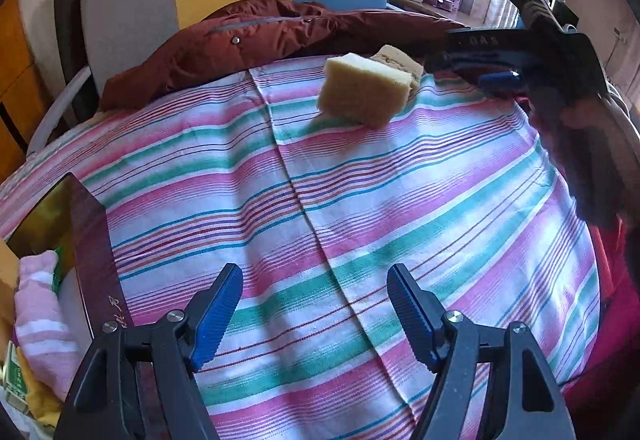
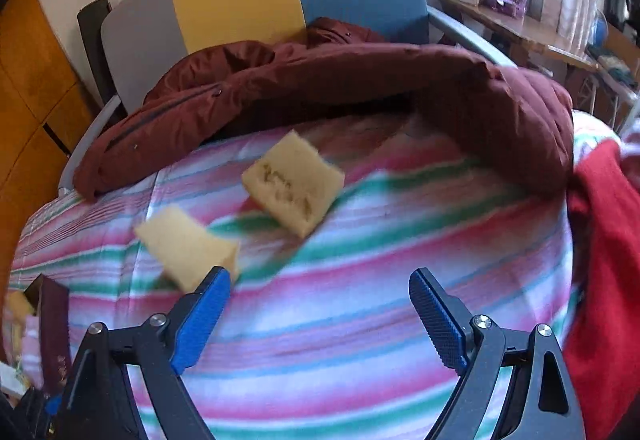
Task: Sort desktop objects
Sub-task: 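Grasp a tan sponge with the right gripper, then grasp the last tan sponge with the left gripper while the right gripper holds its sponge, then carry both tan sponges over the gold tray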
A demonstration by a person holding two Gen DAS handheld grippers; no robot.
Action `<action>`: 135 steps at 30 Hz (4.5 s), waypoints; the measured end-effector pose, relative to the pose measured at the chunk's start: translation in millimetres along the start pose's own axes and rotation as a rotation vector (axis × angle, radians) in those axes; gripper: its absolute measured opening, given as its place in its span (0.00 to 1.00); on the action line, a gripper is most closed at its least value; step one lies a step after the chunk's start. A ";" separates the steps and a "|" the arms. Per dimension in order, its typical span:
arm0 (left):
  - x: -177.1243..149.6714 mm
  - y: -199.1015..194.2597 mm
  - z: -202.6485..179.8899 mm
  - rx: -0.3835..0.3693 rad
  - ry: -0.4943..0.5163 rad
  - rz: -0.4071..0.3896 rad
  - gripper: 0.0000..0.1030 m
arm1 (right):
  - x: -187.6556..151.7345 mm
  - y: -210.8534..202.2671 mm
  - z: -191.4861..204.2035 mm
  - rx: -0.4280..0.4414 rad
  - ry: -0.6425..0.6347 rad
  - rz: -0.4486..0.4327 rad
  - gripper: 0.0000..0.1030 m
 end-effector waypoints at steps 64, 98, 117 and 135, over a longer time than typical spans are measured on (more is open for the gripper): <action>48.6 -0.4 -70.9 -0.109 0.014 0.035 0.73 | -83.2 -30.9 -36.4 0.083 0.074 0.099 0.58; 147.1 127.1 -55.3 -0.117 -0.321 0.276 0.56 | -78.6 -26.7 -28.7 0.041 -0.016 0.101 0.59; 64.0 20.4 -18.8 -0.033 -0.139 -0.012 0.47 | -89.8 -27.0 29.7 0.327 -0.086 0.124 0.58; 4.4 -35.1 9.2 0.013 -0.113 -0.101 0.47 | -101.6 -15.5 46.3 0.310 -0.089 0.200 0.58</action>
Point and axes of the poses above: each gripper's, at about its wrist camera, not at the fingertips, and y roughly the way its jaws point, z to its left, x to its top, the point moved 9 cm from there along y, roughly the way its jaws point, and after that the axes turned 10 degrees about x, right-handed, at the moved point
